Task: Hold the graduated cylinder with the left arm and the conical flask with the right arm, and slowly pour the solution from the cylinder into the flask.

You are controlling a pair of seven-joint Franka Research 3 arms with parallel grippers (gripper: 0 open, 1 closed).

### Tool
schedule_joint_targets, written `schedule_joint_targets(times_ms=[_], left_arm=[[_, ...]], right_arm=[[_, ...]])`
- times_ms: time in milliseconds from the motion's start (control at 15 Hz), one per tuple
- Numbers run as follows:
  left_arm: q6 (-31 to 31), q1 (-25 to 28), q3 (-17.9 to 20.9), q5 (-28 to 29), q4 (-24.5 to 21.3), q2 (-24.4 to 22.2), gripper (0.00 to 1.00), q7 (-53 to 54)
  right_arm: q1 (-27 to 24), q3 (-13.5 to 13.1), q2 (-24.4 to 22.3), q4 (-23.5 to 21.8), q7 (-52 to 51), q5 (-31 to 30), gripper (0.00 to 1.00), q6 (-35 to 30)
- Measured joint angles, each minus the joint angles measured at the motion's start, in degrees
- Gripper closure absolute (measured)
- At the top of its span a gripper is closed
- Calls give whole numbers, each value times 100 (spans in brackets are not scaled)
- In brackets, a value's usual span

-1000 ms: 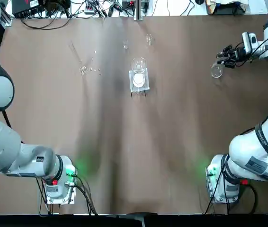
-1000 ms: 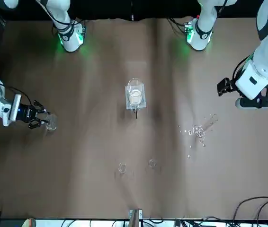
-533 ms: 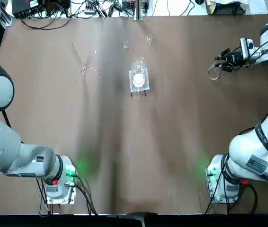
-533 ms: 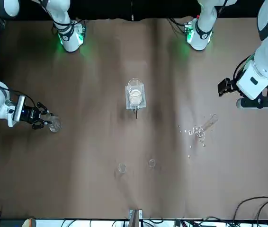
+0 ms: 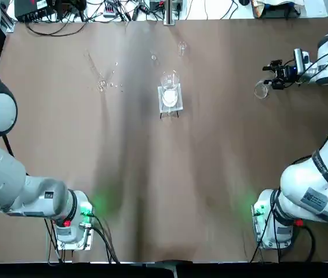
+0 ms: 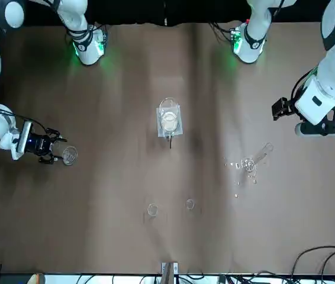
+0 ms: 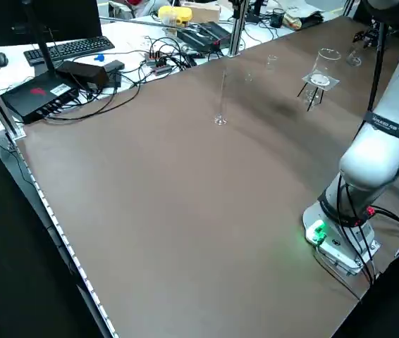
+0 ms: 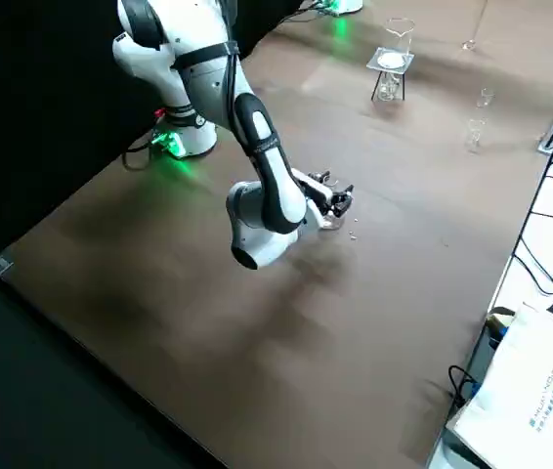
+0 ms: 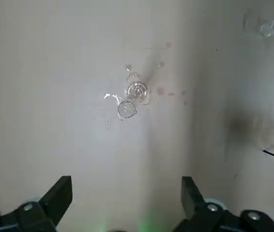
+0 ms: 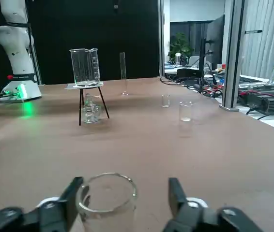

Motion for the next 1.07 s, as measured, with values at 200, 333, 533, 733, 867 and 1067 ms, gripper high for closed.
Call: schedule_joint_targets(times_ms=[200, 333, 533, 733, 867, 1067], left_arm=[[0, 11, 12, 0, -1, 2, 0, 0], [4, 24, 49, 0, -1, 2, 0, 0], [14, 80, 92, 0, 1, 2, 0, 0], [19, 134, 100, 0, 6, -3, 0, 7], [18, 127, 99, 0, 7, -4, 0, 7], [18, 116, 97, 0, 7, -3, 0, 7]], right_arm=[[-5, -3, 12, 144, 254, 9, 0, 0], [-13, -23, 11, 416, 670, -29, 0, 0], [-172, -54, 7, 1043, 1418, -407, 0, -10], [-383, -60, -22, 1564, 2076, -960, 0, -151], [-402, -51, -95, 1893, 2819, -1345, 0, -191], [-327, 13, -384, 2237, 3838, -1848, 0, -201]])
